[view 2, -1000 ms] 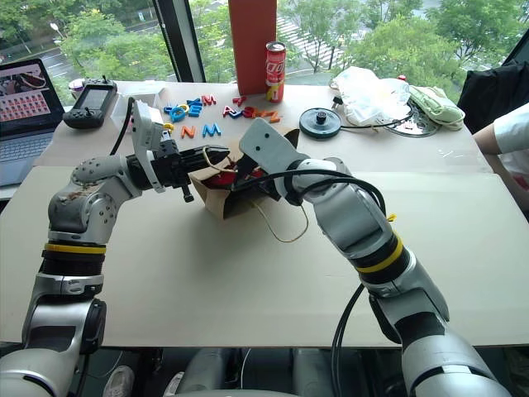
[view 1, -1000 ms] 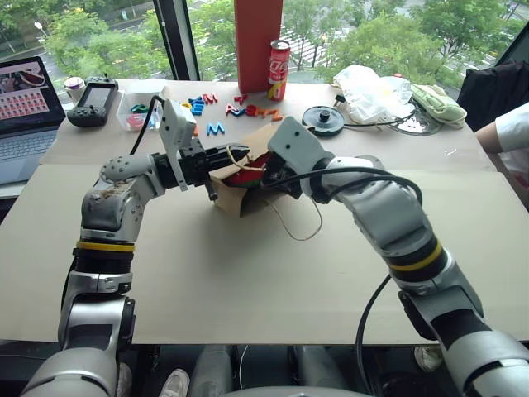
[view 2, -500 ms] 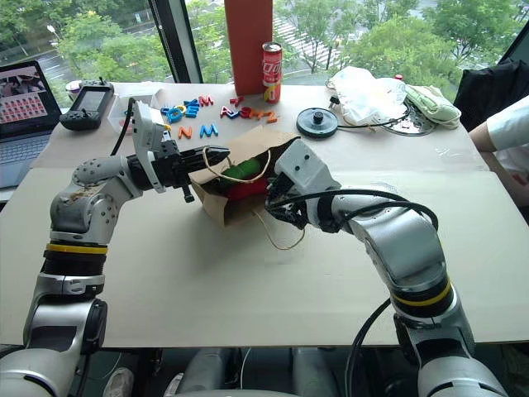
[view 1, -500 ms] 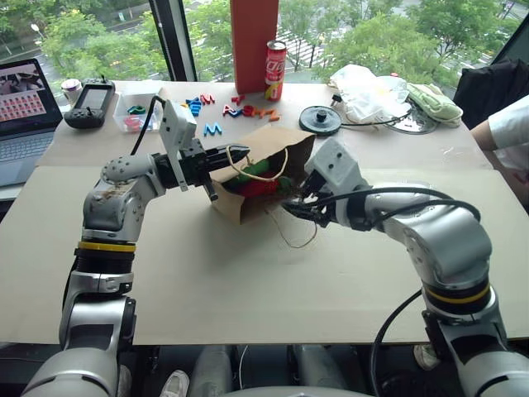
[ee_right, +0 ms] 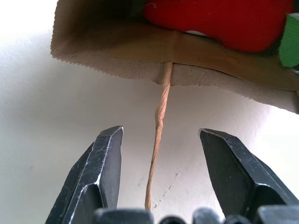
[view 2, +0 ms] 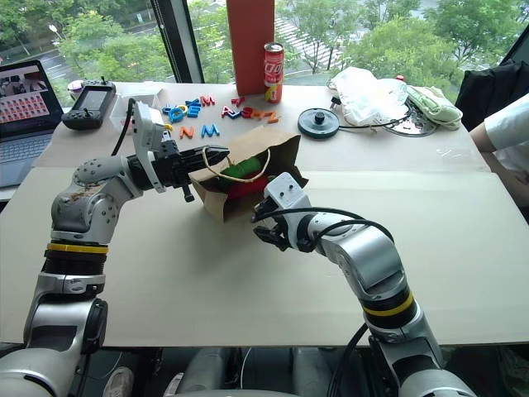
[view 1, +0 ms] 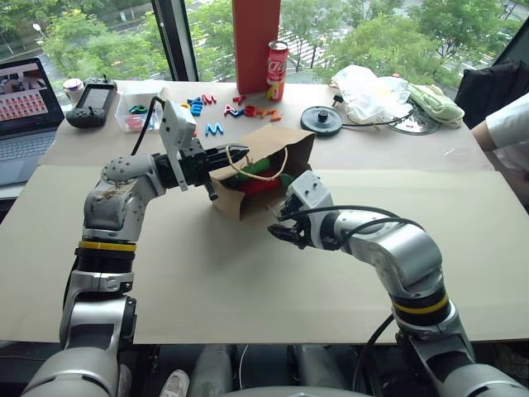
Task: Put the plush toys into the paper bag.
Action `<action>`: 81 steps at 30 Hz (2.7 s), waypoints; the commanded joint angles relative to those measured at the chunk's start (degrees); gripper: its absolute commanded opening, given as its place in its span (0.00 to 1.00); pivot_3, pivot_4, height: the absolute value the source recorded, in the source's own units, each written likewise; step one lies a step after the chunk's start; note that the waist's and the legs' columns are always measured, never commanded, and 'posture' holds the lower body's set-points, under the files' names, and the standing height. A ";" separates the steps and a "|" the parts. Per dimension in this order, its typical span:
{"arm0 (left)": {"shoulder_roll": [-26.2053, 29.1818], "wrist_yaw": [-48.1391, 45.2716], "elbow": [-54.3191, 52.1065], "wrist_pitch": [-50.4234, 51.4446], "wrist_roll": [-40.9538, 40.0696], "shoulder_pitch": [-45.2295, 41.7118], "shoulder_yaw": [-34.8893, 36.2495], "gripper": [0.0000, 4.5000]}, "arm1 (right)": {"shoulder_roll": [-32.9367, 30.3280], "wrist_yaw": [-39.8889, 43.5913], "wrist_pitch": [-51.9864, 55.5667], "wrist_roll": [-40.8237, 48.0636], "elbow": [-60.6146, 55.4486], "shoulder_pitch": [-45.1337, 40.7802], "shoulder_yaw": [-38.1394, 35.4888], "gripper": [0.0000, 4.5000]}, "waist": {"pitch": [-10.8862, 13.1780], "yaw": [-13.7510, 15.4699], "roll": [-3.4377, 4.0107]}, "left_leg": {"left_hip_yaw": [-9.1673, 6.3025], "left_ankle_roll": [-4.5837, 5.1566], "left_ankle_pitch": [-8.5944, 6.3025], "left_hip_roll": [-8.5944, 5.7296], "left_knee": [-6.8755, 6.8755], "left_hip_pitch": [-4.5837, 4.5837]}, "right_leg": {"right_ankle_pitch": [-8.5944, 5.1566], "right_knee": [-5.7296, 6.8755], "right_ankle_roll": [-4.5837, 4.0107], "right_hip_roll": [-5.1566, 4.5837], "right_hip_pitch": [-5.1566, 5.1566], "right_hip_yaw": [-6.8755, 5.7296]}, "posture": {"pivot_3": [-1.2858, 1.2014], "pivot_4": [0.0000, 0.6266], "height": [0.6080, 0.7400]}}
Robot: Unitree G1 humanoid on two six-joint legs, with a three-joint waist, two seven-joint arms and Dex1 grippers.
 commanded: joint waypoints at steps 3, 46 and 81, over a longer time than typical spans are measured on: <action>0.55 -0.06 -1.60 -0.54 -0.14 -1.26 0.74 0.00 | 0.89 -0.62 -2.85 0.41 -0.27 -0.33 -0.37 0.44 | 0.00 -0.03 0.00 | -0.02 0.00 0.00 0.01 0.00 0.00 | 0.00 0.01 0.00 0.00 0.01 0.00 | 0.52 0.24 0.99; -11.74 15.17 -1.66 -0.64 -1.91 2.10 4.29 0.00 | -11.02 1.06 -11.68 1.20 -8.99 -6.37 -5.57 0.01 | 0.00 0.02 0.00 | -0.19 0.04 -0.02 -0.01 0.10 -0.03 | 0.00 -0.02 0.01 0.01 0.05 0.11 | 0.52 0.24 0.99; 1.56 14.97 -16.93 19.74 -19.46 8.15 16.53 0.99 | -11.29 5.90 -12.03 14.04 -5.70 -9.81 -23.88 1.00 | 0.00 -0.06 0.00 | -0.24 0.04 -0.02 0.02 0.03 0.04 | 0.00 -0.01 0.01 0.00 0.04 0.13 | 0.52 0.24 0.99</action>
